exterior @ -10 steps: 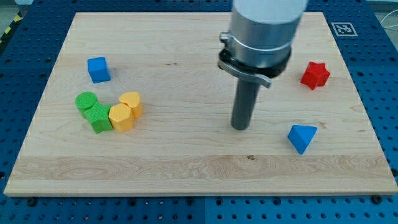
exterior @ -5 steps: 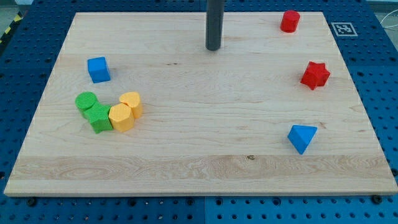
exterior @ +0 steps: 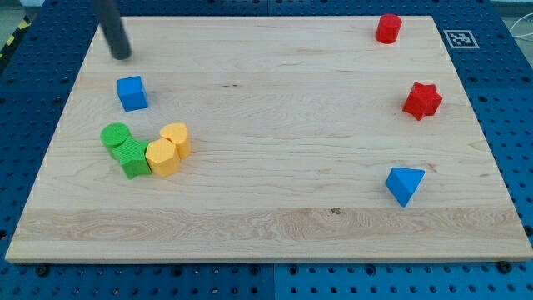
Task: Move blue cube to blue triangle
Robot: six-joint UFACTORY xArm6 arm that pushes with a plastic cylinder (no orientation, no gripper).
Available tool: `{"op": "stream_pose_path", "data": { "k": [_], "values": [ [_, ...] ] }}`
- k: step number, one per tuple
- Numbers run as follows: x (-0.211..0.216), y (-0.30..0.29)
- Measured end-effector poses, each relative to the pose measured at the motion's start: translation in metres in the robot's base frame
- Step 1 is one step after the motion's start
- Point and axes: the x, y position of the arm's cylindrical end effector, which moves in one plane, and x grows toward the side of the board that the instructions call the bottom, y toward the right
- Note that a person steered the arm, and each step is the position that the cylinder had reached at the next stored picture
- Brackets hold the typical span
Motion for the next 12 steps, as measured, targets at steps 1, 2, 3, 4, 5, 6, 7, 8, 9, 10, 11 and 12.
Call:
{"op": "stream_pose_path", "data": {
  "k": [1,2,3,4,5,6,7,8,9,10,11,12],
  "values": [
    [0.038,-0.006],
    [0.059,0.030],
    [0.080,0.066],
    [0.088,0.057],
    [0.112,0.038],
    [0.131,0.051],
    [0.122,0.090],
    [0.125,0.136],
    [0.146,0.146],
    [0.170,0.171],
    [0.183,0.218],
    [0.183,0.271]
  ]
}}
